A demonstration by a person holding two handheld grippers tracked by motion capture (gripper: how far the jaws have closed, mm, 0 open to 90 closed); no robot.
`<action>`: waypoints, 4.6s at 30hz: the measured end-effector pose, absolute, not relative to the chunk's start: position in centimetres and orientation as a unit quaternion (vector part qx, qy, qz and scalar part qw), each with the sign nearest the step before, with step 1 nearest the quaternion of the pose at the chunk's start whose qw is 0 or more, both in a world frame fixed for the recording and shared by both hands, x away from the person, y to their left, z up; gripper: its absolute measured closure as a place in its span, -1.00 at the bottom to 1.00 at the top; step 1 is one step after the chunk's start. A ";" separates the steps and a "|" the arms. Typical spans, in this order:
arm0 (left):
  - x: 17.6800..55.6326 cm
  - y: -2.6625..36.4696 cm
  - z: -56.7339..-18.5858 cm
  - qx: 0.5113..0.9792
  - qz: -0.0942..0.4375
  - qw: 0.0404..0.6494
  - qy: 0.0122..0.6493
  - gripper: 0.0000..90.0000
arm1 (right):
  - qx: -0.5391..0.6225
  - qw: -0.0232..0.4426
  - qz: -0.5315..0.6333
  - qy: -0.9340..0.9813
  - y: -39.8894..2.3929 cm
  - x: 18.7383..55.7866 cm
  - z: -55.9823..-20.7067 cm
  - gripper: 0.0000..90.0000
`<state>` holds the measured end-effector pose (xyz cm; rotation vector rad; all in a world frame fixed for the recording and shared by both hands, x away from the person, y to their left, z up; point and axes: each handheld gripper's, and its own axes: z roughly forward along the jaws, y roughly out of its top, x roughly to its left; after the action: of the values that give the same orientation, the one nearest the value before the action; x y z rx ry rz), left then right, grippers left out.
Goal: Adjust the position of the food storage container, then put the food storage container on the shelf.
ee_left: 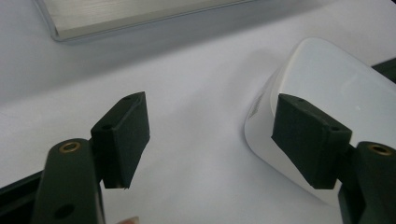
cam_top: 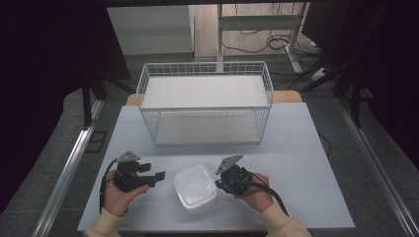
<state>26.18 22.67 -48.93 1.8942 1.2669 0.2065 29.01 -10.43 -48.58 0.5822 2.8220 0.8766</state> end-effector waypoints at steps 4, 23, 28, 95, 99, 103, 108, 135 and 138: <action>26.2 22.6 -48.9 0.753 0.083 0.414 0.505 -0.41 | 0.189 0.056 0.294 0.935 -10.4 27.9 -48.6 1.00; 26.1 23.2 -48.6 0.742 0.076 0.427 0.510 -0.41 | 0.206 0.035 0.340 0.917 -11.7 26.1 -48.3 1.00; 26.0 23.1 -48.5 0.740 0.069 0.433 0.509 -0.41 | 0.251 0.034 0.391 0.885 -13.8 26.6 -47.6 0.89; 23.8 20.5 -50.9 0.700 -0.119 0.468 0.526 -0.31 | 0.427 -0.091 0.443 0.783 -10.4 26.4 -49.7 -0.17; 23.7 20.3 -51.1 0.700 -0.128 0.465 0.527 -0.20 | 0.432 -0.098 0.443 0.780 -10.3 26.3 -49.9 -0.05; 23.7 20.1 -51.3 0.697 -0.143 0.467 0.525 -0.09 | 0.440 -0.100 0.441 0.776 -10.3 26.3 -50.1 0.08; 23.6 19.9 -51.3 0.699 -0.138 0.460 0.530 0.05 | 0.450 -0.105 0.444 0.767 -10.6 26.3 -50.1 0.27; 21.9 20.7 -49.6 0.687 -0.095 0.494 0.524 0.65 | 0.460 -0.156 0.478 0.732 -12.4 25.8 -49.4 0.73; 21.8 20.7 -49.4 0.688 -0.089 0.497 0.521 0.69 | 0.457 -0.155 0.481 0.732 -12.4 25.7 -49.2 0.77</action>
<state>21.76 20.67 -49.40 1.6668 1.2611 -0.2147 25.68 -12.44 -49.23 1.5975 2.5595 1.6806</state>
